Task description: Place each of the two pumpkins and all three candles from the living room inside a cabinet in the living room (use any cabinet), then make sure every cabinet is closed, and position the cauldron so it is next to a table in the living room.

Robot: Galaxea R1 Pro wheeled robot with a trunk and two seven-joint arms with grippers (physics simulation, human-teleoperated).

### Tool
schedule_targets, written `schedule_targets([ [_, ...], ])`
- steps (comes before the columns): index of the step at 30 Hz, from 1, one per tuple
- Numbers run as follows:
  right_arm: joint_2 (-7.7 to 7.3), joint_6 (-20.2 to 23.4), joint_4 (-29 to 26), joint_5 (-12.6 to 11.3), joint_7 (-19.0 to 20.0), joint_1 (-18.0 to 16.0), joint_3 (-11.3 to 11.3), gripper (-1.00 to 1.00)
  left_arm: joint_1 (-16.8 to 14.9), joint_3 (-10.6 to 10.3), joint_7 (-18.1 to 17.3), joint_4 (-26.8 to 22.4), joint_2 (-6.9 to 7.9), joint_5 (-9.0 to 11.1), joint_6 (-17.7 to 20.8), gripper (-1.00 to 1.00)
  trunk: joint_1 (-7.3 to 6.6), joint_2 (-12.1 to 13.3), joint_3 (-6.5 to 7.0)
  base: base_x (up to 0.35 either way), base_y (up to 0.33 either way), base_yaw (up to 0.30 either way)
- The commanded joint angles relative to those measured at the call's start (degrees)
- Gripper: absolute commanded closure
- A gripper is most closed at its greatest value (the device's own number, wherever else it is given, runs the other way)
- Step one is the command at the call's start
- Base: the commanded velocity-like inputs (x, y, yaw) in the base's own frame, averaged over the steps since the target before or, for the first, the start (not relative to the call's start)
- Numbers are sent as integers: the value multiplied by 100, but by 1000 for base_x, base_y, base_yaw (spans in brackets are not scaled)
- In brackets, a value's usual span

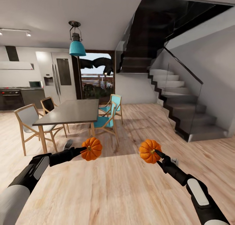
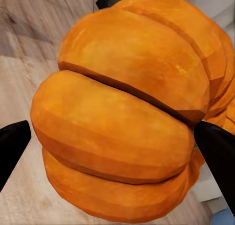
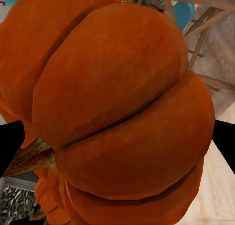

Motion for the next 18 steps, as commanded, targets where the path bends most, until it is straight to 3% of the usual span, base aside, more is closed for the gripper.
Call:
schedule_targets([
  [1, 1, 58, -5, -73, 0, -5, -15, 100, -6, 5, -4, 2, -1, 45, 41, 100, 2, -3, -1, 241, 0, 252],
  [18, 1, 58, -5, -80, 3, -5, 2, 100, -6, 29, 6, -1, -1, 56, 44, 100, 2, -3, 52, 305, 0, 151],
])
